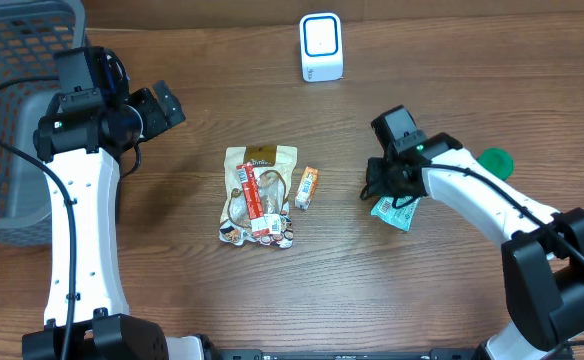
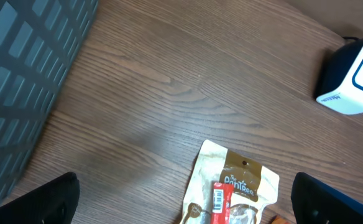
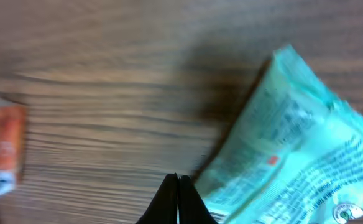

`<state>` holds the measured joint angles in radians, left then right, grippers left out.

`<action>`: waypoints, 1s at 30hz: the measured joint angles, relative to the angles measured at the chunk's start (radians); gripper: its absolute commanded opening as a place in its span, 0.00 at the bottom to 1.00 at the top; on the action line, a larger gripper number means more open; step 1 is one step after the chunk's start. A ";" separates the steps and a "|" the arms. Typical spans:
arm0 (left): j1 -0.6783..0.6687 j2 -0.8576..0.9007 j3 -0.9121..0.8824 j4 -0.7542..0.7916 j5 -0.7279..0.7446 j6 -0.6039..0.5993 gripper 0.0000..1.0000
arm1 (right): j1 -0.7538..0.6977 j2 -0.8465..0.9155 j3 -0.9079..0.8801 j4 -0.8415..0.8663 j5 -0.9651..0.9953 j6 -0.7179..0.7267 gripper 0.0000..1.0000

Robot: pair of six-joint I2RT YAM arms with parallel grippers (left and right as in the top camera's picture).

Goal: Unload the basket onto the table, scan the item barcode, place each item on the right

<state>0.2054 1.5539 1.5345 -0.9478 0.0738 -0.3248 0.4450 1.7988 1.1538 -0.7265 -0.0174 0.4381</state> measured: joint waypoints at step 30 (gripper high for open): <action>0.000 0.000 0.000 0.000 0.000 0.000 1.00 | -0.005 0.000 -0.034 0.082 0.091 0.012 0.04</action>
<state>0.2054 1.5539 1.5345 -0.9474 0.0738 -0.3248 0.4400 1.7988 1.1198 -0.6445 0.0738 0.4503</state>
